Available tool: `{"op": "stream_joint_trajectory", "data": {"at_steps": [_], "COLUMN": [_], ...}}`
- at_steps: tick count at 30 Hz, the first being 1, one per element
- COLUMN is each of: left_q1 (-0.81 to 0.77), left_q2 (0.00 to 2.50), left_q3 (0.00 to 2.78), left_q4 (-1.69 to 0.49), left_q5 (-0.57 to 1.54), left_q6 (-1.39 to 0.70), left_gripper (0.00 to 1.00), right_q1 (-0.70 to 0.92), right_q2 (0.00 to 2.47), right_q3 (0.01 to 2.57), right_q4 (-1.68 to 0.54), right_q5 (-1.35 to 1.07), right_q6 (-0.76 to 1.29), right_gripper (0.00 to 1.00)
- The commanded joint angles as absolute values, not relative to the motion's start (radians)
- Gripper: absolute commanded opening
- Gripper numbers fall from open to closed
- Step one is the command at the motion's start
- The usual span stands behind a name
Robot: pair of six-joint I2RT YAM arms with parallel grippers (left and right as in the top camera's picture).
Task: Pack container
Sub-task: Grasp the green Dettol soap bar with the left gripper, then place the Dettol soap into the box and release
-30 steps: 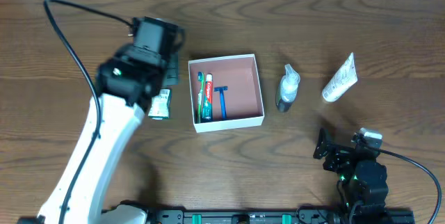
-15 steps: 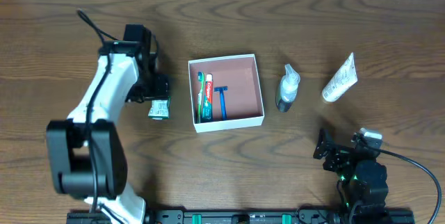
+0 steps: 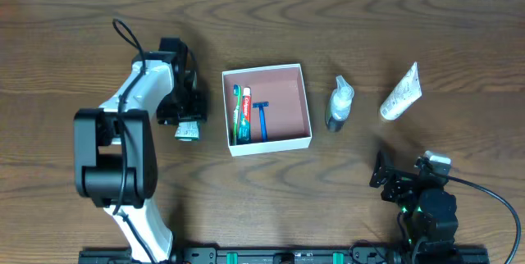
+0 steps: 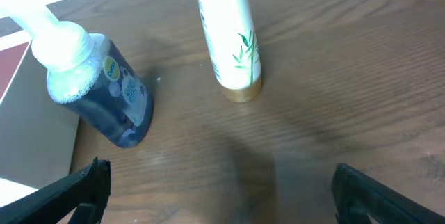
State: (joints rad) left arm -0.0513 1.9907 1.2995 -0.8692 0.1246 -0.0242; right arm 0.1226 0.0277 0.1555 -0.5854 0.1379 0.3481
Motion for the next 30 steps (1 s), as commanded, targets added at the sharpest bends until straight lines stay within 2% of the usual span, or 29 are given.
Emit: {"op": "stream_joint_trajectory", "data": {"at_steps": [1, 4, 5, 7, 12, 19, 25, 30], "left_q1": [-0.052, -0.052, -0.052, -0.052, -0.052, -0.09, -0.236, -0.364], "left_q2": [2.022, 2.018, 2.015, 2.002, 1.898, 1.589, 1.406, 1.451], "left_q3": [1.283, 1.281, 1.281, 1.283, 1.31, 1.327, 1.326, 1.323], "left_q4": [-0.872, -0.876, -0.877, -0.881, -0.942, -0.987, -0.94, -0.906], "left_q5": [0.128, 0.128, 0.128, 0.127, 0.128, 0.141, 0.183, 0.138], "left_q6": [-0.02, -0.02, -0.022, -0.036, -0.072, -0.13, -0.224, -0.283], "left_gripper": [0.56, 0.35, 0.31, 0.29, 0.26, 0.26, 0.26, 0.26], "right_q1": [0.112, 0.112, 0.112, 0.112, 0.112, 0.112, 0.112, 0.112], "right_q2": [0.02, 0.02, 0.02, 0.02, 0.02, 0.02, 0.02, 0.02], "right_q3": [0.153, 0.153, 0.153, 0.153, 0.153, 0.153, 0.153, 0.153], "right_q4": [-0.587, -0.587, -0.587, -0.587, -0.587, -0.587, -0.587, -0.587], "right_q5": [0.142, 0.142, 0.142, 0.142, 0.142, 0.142, 0.142, 0.142], "right_q6": [0.355, 0.355, 0.355, 0.355, 0.355, 0.355, 0.355, 0.355], "right_gripper": [0.99, 0.99, 0.99, 0.99, 0.99, 0.99, 0.99, 0.99]}}
